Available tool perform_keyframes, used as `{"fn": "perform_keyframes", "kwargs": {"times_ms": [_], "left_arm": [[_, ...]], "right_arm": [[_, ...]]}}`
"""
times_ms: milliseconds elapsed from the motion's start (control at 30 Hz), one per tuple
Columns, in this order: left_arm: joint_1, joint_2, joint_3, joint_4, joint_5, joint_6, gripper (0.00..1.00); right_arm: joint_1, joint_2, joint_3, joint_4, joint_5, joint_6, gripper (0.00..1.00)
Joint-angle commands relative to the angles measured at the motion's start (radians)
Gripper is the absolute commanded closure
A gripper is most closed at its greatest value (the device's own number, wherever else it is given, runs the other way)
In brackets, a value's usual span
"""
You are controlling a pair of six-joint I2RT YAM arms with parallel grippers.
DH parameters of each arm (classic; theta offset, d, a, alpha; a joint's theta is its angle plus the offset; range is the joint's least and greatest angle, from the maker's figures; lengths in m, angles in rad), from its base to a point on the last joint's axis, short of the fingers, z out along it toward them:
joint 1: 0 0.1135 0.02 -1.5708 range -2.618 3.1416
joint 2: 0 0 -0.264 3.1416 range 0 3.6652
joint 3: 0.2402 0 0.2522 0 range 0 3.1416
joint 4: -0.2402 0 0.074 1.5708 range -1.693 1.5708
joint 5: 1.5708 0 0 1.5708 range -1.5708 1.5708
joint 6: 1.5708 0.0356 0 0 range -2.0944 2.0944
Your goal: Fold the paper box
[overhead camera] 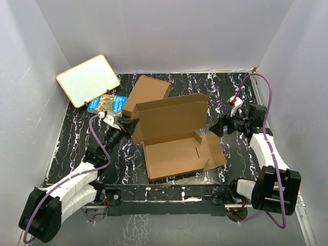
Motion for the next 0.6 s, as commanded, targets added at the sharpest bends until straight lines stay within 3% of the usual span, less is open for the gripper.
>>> {"fn": "perform_keyframes", "kwargs": {"times_ms": [0, 267, 567], "left_arm": [[-0.004, -0.041, 0.027, 0.017, -0.075, 0.002, 1.00], [-0.004, -0.039, 0.026, 0.035, -0.100, -0.033, 1.00], [-0.009, -0.019, 0.037, 0.061, -0.102, -0.067, 1.00]], "right_arm": [[-0.025, -0.002, -0.004, 0.048, 0.040, -0.008, 0.14], [-0.037, 0.086, 0.019, -0.028, 0.076, -0.110, 0.19], [-0.037, 0.200, 0.051, -0.051, 0.129, -0.100, 0.21]]}}
